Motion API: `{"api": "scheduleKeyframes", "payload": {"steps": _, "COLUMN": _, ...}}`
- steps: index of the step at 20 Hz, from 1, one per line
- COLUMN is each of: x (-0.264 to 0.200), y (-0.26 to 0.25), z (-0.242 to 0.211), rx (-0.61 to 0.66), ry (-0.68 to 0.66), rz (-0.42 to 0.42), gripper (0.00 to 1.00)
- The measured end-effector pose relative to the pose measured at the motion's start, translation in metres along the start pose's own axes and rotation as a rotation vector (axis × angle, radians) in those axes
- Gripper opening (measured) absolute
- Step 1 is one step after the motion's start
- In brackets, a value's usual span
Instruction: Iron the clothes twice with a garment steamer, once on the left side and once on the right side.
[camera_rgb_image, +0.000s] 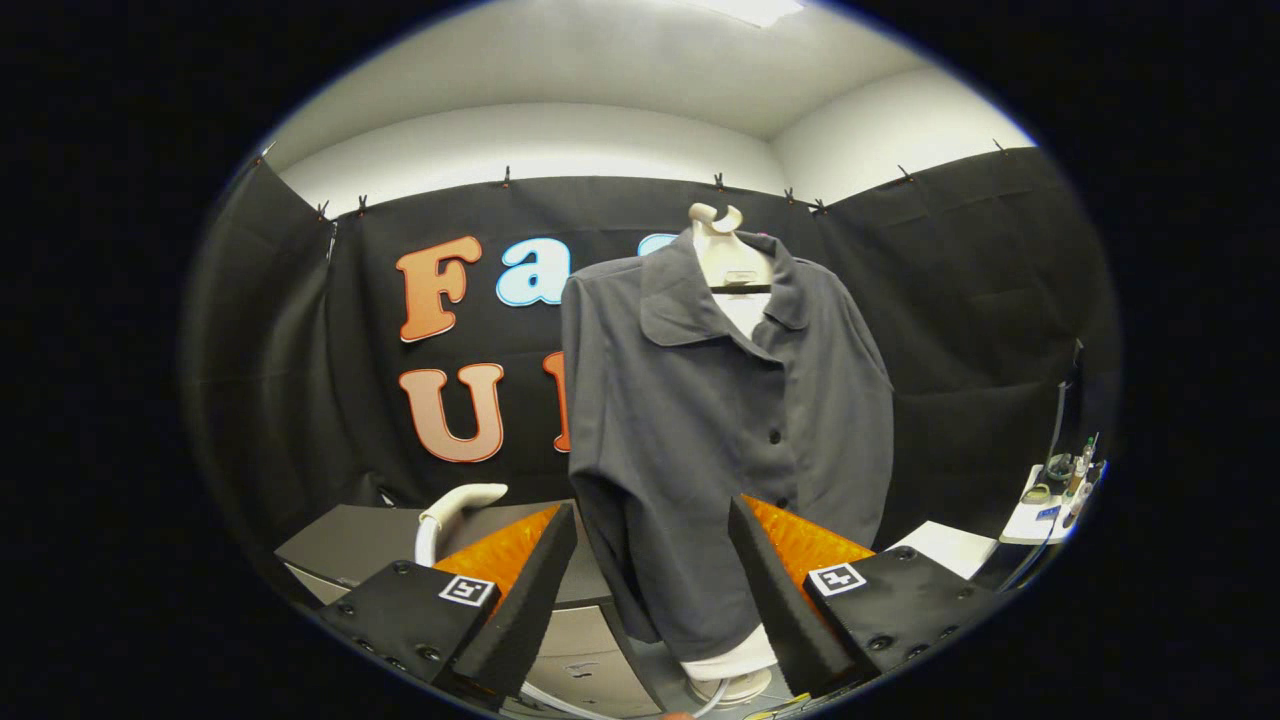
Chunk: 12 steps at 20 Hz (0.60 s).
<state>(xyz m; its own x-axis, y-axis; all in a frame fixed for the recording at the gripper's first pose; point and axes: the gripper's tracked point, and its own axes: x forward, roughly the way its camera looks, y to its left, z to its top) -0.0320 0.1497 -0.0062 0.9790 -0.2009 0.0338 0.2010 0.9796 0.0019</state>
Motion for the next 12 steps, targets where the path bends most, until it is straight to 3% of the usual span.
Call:
{"api": "scheduleKeyframes", "payload": {"steps": 6, "x": 0.016, "y": 0.091, "z": 0.010, "rx": 0.011, "ry": 0.025, "rz": 0.163, "gripper": 0.98}}
{"api": "scheduleKeyframes", "payload": {"steps": 12, "x": 0.054, "y": 0.171, "z": 0.000, "rx": -0.022, "ry": 0.120, "rz": 0.268, "gripper": 0.98}}
